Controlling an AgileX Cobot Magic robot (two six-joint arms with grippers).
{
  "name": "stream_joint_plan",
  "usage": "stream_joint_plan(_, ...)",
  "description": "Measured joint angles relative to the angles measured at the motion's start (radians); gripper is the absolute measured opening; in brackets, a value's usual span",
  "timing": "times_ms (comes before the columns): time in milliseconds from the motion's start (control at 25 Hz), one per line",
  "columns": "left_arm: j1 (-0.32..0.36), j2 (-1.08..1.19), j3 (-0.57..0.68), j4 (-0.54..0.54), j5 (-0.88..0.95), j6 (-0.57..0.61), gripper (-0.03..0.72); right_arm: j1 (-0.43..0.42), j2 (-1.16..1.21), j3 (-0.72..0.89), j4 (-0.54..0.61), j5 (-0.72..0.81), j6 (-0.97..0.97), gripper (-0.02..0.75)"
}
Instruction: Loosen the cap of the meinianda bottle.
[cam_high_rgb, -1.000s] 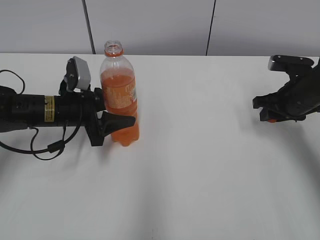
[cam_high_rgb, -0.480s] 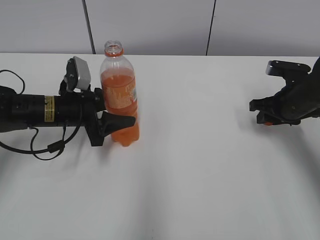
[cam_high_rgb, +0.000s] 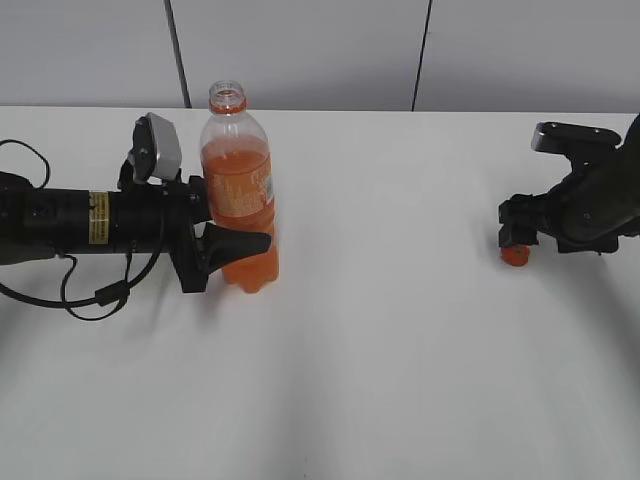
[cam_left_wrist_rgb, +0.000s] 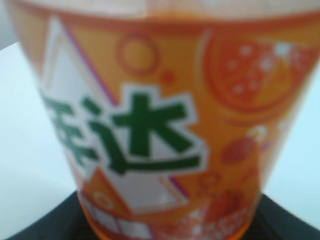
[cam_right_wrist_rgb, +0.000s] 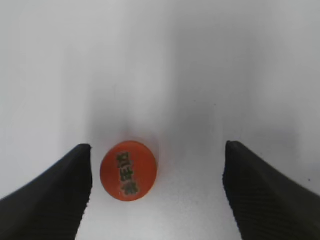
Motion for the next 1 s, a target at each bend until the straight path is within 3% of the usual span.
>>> stream_joint_plan(360, 0.000, 0.000, 0.000, 0.000, 0.000, 0.000, 0.411, 0.000, -0.012, 0.000, 0.001, 0.035, 0.000, 0.601)
stream_joint_plan(600, -0.002, 0.000, 0.000, 0.010, -0.003, -0.003, 0.573, 0.000, -0.031, 0.000, 0.001, 0.058, 0.000, 0.596)
stream_joint_plan(1000, 0.050, 0.000, 0.002, 0.115, -0.004, -0.005, 0.584, 0.000, -0.073, 0.000, 0.001, 0.103, -0.001, 0.596)
